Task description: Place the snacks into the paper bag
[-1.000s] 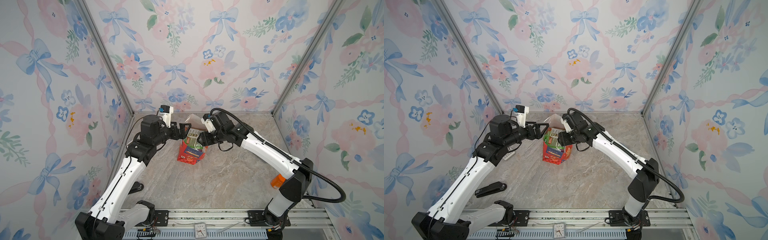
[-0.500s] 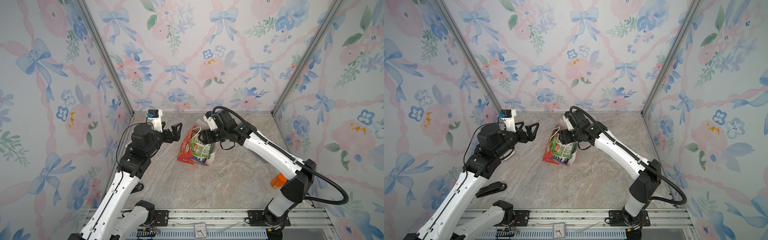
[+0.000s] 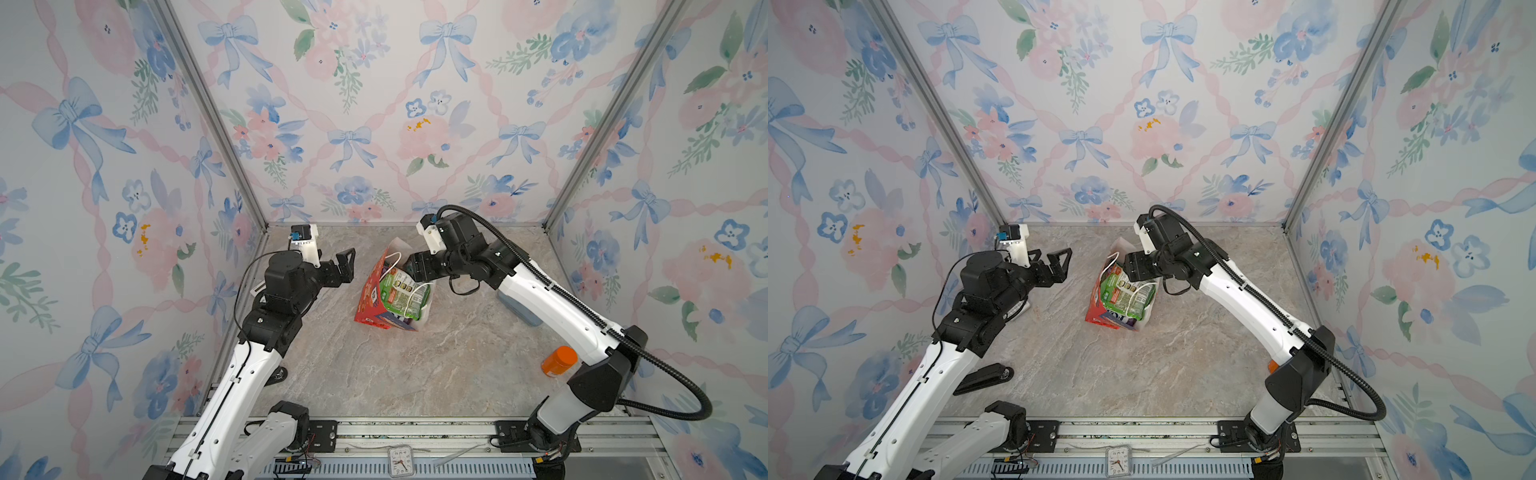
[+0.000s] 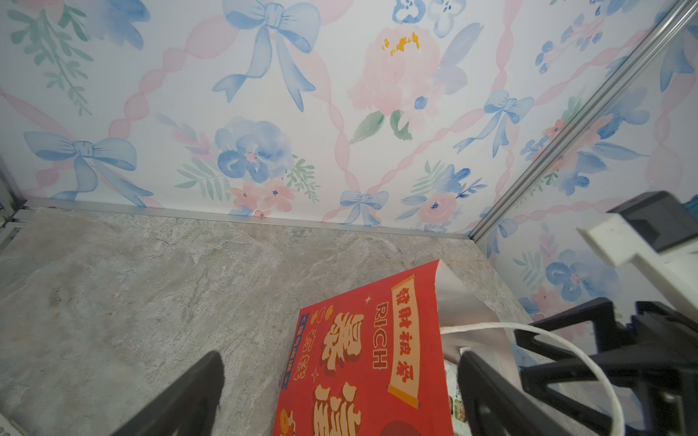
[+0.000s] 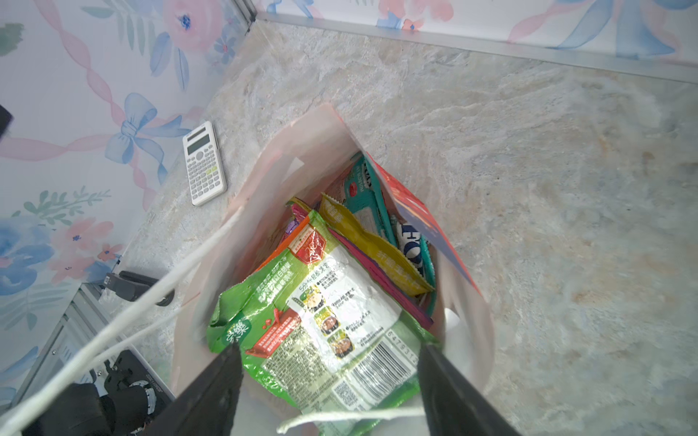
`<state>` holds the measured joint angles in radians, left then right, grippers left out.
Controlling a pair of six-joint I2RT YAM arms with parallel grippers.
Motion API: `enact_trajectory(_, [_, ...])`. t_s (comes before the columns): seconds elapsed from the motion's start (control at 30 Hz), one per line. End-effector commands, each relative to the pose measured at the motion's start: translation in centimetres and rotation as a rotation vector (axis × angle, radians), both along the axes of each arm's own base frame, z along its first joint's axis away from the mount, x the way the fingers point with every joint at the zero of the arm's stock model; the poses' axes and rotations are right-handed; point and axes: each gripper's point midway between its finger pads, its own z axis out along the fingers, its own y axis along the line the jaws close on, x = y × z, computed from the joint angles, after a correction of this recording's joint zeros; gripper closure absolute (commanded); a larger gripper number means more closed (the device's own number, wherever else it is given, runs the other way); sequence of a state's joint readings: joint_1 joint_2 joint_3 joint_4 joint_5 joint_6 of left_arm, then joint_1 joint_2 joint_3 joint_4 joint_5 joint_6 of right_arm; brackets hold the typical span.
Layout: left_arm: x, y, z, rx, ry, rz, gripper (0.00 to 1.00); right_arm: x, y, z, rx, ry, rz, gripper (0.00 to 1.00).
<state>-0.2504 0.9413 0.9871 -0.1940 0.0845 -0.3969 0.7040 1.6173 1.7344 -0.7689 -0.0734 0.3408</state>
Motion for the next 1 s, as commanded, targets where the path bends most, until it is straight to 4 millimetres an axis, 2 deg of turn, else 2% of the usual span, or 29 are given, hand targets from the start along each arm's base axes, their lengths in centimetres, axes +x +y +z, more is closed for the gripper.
enact_trajectory(0.0, [0.2, 1.6, 0.0, 0.004, -0.027, 0.061, 0.02, 0.1, -3.2, 3.3, 0.028, -0.091, -0.05, 0.18])
enact_trajectory(0.13, [0.6, 4.2, -1.8, 0.007, -0.048, 0.154, 0.02, 1.2, -7.5, 4.3, 0.052, -0.186, -0.137, 0.01])
enact_trajectory(0.23, [1.0, 5.9, -4.1, 0.011, -0.059, 0.225, 0.02, 2.2, -12.1, 3.5, 0.024, -0.274, -0.247, 0.03])
enact_trajectory(0.27, [1.1, 6.3, -5.8, 0.017, -0.043, 0.239, 0.02, 2.5, -13.7, 3.0, 0.008, -0.298, -0.288, 0.03])
enact_trajectory(0.37, [1.6, 7.0, -8.9, 0.046, -0.042, 0.266, 0.02, 3.4, -18.7, 0.6, -0.057, -0.363, -0.43, 0.04])
enact_trajectory(0.43, [1.9, 7.3, -11.1, 0.103, -0.034, 0.277, 0.02, 3.8, -21.6, -1.7, -0.104, -0.41, -0.51, 0.04])
enact_trajectory(0.63, [2.2, 8.6, -15.9, 0.333, -0.07, 0.302, 0.02, 3.8, -27.8, -7.9, -0.284, -0.485, -0.71, 0.03])
enact_trajectory(0.8, [1.2, 9.5, -17.8, 0.387, -0.146, 0.321, 0.02, 3.6, -31.6, -11.4, -0.386, -0.533, -0.832, 0.04])
enact_trajectory(0.97, [1.8, 10.4, -20.7, 0.37, -0.101, 0.314, 0.02, 4.3, -31.5, -14.8, -0.378, -0.569, -0.809, 0.03])
